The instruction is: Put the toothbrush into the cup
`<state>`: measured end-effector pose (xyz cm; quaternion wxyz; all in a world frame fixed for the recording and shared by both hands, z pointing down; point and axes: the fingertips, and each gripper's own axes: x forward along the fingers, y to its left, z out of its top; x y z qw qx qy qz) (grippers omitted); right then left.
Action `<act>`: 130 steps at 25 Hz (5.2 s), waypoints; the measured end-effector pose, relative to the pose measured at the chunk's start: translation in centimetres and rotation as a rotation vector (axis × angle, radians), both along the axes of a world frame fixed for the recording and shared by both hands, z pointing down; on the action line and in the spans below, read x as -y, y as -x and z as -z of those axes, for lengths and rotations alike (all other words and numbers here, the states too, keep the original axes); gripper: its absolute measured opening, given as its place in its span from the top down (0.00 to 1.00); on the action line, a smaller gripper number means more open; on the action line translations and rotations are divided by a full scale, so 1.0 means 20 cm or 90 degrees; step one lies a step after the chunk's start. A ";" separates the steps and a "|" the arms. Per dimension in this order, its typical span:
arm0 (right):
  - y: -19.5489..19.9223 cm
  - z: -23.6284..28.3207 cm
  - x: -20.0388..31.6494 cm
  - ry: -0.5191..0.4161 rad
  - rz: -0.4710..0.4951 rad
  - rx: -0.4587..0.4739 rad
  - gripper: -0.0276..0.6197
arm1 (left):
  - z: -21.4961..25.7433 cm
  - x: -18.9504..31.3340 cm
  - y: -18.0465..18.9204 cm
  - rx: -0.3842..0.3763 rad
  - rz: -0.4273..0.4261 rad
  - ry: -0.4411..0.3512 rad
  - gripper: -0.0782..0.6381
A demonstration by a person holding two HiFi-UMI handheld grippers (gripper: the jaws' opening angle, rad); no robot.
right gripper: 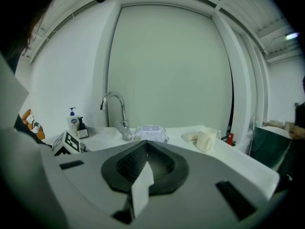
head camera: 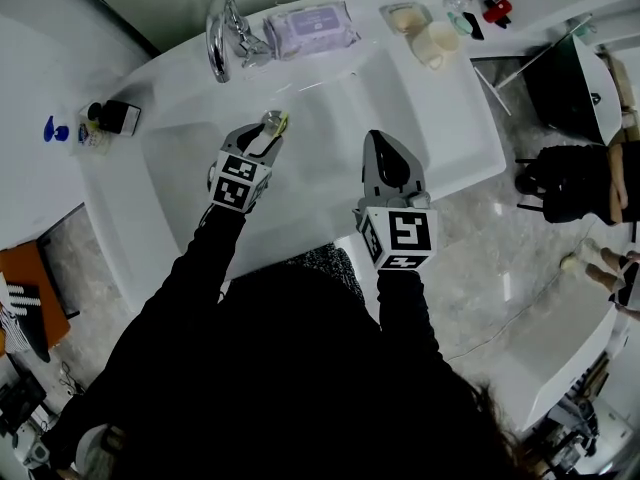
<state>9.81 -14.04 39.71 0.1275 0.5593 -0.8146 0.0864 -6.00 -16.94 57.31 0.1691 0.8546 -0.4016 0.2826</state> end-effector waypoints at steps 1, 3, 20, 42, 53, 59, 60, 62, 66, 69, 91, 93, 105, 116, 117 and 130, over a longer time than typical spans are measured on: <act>0.00 -0.01 0.00 0.005 0.000 0.000 0.95 | -0.05 0.00 0.01 0.012 -0.002 0.008 0.67; -0.01 -0.03 0.01 0.013 -0.003 0.002 0.95 | -0.14 0.00 0.02 0.030 -0.004 0.028 0.67; 0.06 -0.09 0.06 0.029 0.010 0.016 0.95 | -0.52 -0.12 0.02 0.109 -0.016 0.181 0.67; 0.12 -0.06 0.01 0.028 0.034 0.002 0.95 | -0.55 -0.11 0.01 0.164 0.034 0.243 0.79; 0.10 -0.03 -0.04 0.012 0.034 0.002 0.95 | -0.48 -0.09 0.00 0.107 0.040 0.230 0.82; 0.09 -0.01 -0.04 0.005 0.033 0.003 0.95 | -0.30 -0.03 -0.03 0.070 0.023 0.164 0.82; 0.08 -0.01 -0.04 0.004 0.033 0.003 0.95 | -0.27 -0.03 -0.04 0.064 0.020 0.154 0.82; 0.08 0.00 -0.03 0.001 0.033 0.005 0.95 | -0.19 -0.03 -0.04 0.054 0.016 0.138 0.82; 0.09 0.02 -0.03 -0.004 0.040 0.010 0.95 | -0.03 -0.03 -0.07 0.018 0.007 0.101 0.82; 0.11 0.05 -0.03 -0.011 0.049 0.017 0.95 | 0.12 -0.04 -0.11 -0.027 -0.002 0.065 0.82; 0.38 0.38 -0.05 -0.038 0.214 0.186 0.93 | 1.05 -0.23 -0.25 -0.175 -0.173 -0.317 0.82; 0.40 0.40 -0.06 -0.032 0.236 0.214 0.88 | 1.07 -0.25 -0.25 -0.180 -0.181 -0.325 0.82; 0.42 0.40 -0.07 -0.035 0.224 0.186 0.86 | 1.06 -0.32 -0.31 -0.166 -0.222 -0.331 0.82; 0.44 0.38 -0.13 -0.014 0.229 0.215 0.93 | 1.01 -0.35 -0.33 -0.194 -0.225 -0.312 0.82; 0.44 0.38 -0.13 -0.014 0.225 0.216 0.93 | 1.01 -0.35 -0.33 -0.195 -0.225 -0.310 0.82; 0.28 0.43 -0.15 -0.051 0.135 0.181 0.93 | 0.97 -0.36 -0.26 -0.190 -0.223 -0.291 0.82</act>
